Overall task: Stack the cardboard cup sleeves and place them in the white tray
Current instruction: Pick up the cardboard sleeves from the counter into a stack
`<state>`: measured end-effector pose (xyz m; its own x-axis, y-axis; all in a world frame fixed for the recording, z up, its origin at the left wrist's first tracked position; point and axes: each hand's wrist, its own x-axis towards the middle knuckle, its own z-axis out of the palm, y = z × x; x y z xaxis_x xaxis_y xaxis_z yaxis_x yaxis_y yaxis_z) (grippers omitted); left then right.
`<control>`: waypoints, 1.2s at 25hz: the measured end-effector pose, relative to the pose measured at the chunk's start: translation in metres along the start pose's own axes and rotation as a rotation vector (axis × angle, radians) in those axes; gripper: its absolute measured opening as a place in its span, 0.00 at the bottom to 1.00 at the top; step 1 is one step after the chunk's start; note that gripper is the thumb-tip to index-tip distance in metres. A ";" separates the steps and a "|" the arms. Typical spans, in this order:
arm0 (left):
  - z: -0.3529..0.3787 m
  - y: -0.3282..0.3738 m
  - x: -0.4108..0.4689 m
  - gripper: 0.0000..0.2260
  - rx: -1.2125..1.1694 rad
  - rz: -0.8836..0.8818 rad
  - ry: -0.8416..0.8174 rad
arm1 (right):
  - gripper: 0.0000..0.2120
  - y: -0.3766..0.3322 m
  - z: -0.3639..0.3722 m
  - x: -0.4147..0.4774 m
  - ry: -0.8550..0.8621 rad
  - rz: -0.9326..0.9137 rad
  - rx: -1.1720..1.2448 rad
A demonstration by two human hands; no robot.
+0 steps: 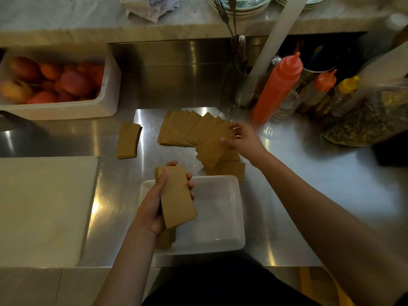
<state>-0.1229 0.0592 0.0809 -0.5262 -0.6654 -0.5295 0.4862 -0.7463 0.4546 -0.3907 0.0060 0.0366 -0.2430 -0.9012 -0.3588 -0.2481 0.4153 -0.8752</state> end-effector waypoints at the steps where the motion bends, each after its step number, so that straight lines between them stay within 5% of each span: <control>1: 0.001 -0.001 0.001 0.22 0.006 -0.007 -0.003 | 0.19 0.008 -0.010 -0.012 0.057 0.074 0.155; 6: 0.010 -0.007 0.006 0.22 0.028 -0.057 -0.002 | 0.21 0.062 -0.002 -0.061 0.226 0.312 0.300; 16: 0.015 -0.004 0.002 0.21 0.091 -0.072 -0.005 | 0.33 0.077 0.028 -0.067 0.218 0.232 -0.453; 24: 0.013 -0.002 0.001 0.24 0.100 -0.075 -0.024 | 0.16 0.066 -0.002 -0.063 0.081 0.231 0.162; 30: 0.013 -0.002 0.001 0.23 0.091 -0.085 -0.034 | 0.28 0.050 -0.012 -0.027 -0.037 0.265 -0.119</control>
<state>-0.1340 0.0599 0.0886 -0.5869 -0.5985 -0.5453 0.3741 -0.7977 0.4729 -0.4082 0.0527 0.0063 -0.2801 -0.7623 -0.5835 -0.2897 0.6466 -0.7057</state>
